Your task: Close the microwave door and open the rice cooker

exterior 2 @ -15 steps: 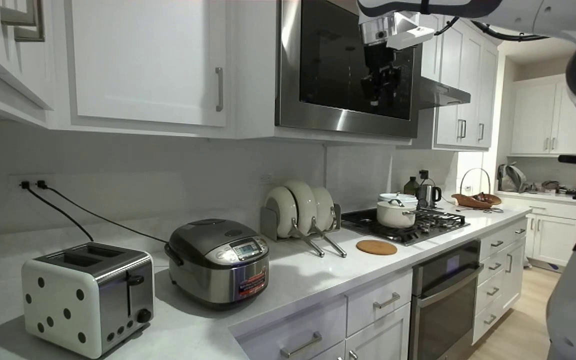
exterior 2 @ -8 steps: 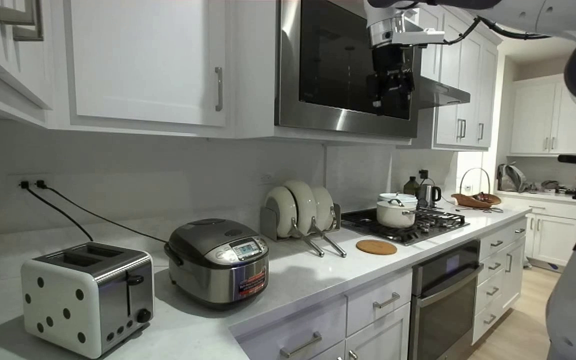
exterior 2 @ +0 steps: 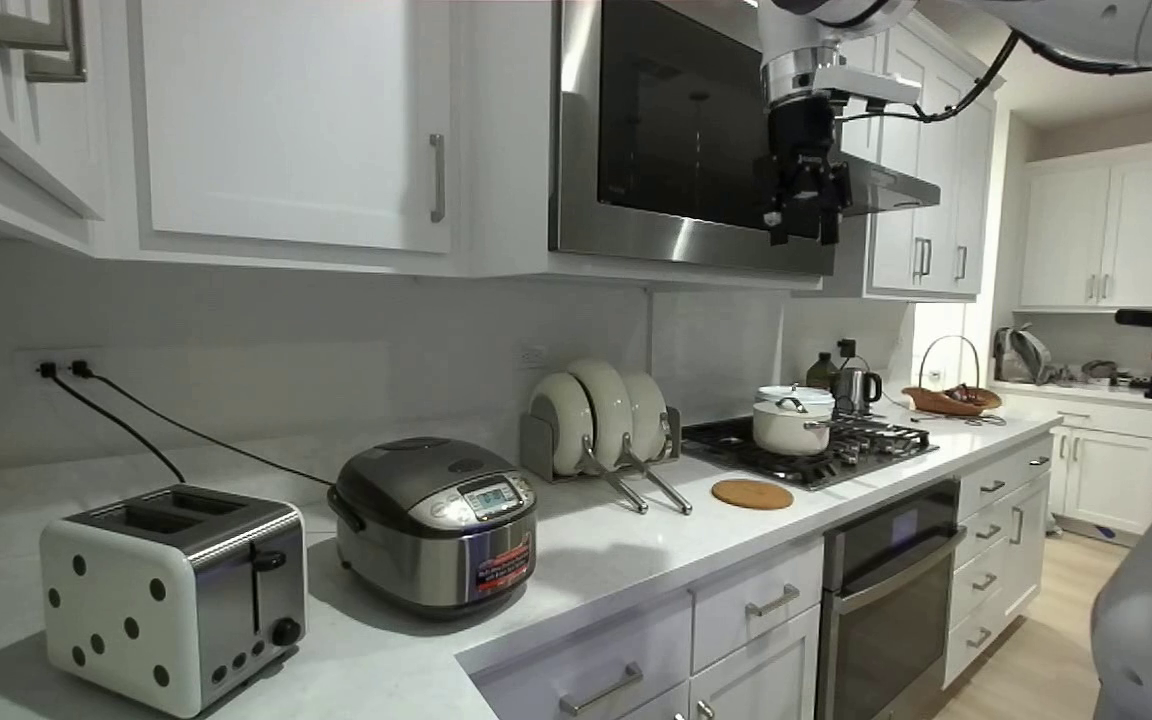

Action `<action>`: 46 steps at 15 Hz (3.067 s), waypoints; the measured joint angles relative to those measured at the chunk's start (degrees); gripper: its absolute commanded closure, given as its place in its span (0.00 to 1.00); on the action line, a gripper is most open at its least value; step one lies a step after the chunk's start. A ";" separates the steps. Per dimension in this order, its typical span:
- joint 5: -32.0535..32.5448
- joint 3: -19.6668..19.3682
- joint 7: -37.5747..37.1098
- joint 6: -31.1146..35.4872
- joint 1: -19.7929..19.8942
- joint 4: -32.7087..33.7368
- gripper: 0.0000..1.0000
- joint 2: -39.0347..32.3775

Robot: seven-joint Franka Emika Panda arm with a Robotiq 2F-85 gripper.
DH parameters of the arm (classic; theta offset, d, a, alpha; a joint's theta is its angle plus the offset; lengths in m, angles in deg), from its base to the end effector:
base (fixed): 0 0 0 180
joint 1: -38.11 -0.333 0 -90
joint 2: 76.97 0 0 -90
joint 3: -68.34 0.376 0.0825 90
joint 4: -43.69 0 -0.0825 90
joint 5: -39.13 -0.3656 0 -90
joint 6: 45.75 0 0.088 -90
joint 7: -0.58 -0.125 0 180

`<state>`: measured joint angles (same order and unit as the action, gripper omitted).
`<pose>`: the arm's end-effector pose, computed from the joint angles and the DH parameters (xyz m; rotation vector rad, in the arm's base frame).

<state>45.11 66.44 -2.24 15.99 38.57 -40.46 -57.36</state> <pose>0.3266 -0.0341 0.8179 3.0514 -0.2069 -0.0747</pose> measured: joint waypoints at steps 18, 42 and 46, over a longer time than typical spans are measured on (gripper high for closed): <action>-8.11 3.13 10.87 19.17 -7.22 -32.04 0.00 12.09; -7.69 12.27 4.57 93.55 -12.10 -61.47 0.34 11.62; -5.11 13.61 2.26 99.96 -10.83 -62.68 0.66 10.15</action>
<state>40.01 80.05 0.02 115.95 27.73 -103.13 -47.21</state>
